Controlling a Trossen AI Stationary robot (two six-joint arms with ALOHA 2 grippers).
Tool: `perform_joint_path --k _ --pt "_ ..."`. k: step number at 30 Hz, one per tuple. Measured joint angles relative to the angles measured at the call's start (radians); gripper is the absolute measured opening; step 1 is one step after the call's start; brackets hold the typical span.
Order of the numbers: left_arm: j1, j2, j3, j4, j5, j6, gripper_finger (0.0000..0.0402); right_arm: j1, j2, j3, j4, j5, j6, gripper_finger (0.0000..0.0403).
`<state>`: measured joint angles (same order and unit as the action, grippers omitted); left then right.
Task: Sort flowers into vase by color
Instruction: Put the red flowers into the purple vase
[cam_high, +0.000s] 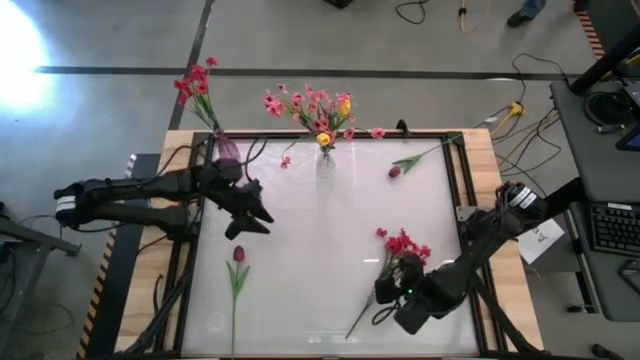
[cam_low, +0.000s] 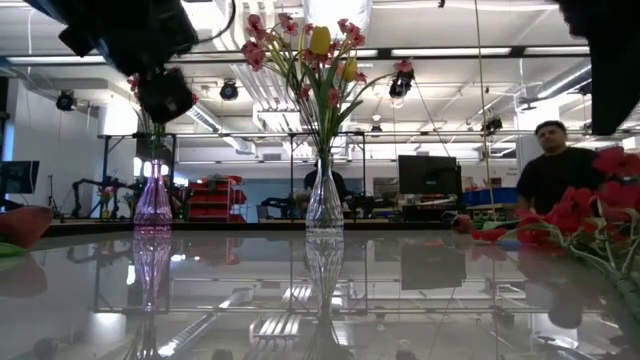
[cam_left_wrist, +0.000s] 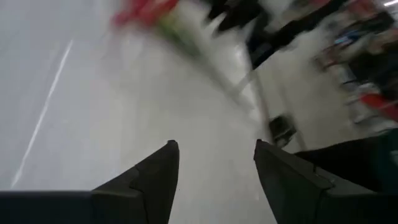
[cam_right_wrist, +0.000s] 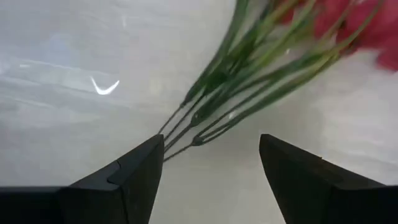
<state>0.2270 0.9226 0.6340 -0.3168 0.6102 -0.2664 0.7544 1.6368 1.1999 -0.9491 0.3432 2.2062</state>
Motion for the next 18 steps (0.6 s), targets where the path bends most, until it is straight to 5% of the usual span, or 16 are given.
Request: perform_joint_path --k 4,10,18 --pt "-0.115 0.048 -0.013 0.246 -0.075 -0.095 0.0201 -0.042 -0.007 -0.092 0.171 -0.008 0.002 0.0248" --pt "-0.213 0.145 -0.005 0.339 -0.206 -0.187 0.0201 -0.140 0.000 -0.265 0.460 -0.033 0.006 0.0239" --pt "-0.271 0.169 -0.032 0.405 -0.255 -0.257 0.0201 -0.249 -0.003 -0.301 0.497 -0.076 -0.025 0.0197"
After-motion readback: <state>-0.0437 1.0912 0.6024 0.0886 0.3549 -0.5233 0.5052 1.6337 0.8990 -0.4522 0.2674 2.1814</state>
